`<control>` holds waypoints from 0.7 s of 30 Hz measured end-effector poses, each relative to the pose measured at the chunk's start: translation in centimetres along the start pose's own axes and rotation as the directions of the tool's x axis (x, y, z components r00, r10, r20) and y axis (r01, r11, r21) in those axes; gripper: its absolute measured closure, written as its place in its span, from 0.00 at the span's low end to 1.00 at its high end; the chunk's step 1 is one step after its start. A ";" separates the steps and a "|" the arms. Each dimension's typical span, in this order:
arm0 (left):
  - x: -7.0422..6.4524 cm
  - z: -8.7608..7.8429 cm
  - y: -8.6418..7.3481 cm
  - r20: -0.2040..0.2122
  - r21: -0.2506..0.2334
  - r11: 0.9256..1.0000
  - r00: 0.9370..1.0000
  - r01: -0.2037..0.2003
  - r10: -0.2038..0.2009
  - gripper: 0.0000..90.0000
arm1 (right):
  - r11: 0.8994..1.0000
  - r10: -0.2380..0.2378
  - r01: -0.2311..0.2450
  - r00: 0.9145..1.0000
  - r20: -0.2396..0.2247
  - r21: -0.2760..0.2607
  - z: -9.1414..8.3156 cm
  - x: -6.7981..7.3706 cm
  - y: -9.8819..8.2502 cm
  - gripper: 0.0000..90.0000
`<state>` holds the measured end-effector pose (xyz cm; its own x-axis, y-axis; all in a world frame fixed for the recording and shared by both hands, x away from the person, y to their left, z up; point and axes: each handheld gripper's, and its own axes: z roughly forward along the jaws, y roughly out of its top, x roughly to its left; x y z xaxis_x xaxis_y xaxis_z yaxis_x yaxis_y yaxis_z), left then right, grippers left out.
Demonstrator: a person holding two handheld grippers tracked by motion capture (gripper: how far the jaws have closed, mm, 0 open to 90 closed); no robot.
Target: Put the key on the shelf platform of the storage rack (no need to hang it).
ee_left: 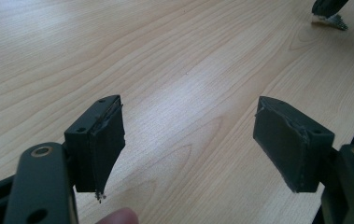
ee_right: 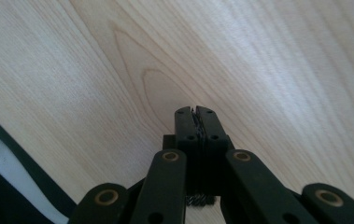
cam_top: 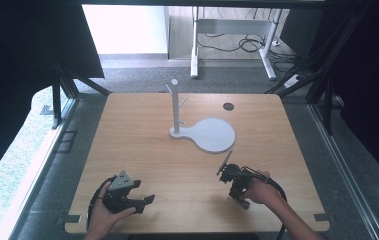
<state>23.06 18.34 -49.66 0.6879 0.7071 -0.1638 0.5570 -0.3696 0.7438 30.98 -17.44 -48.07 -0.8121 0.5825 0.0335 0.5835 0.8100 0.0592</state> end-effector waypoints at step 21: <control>0.2 -0.2 0.0 -0.010 -0.006 1.000 1.000 0.007 -0.007 0.28 | 0.992 0.063 -0.061 0.998 0.013 -0.113 -5.3 -2.1 -1.1 1.00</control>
<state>23.09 18.64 -49.60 0.6790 0.7159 -0.1628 0.5591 -0.3605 0.7466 32.04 -19.88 -42.90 -0.7738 0.6330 0.0237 0.6271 0.7604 0.1689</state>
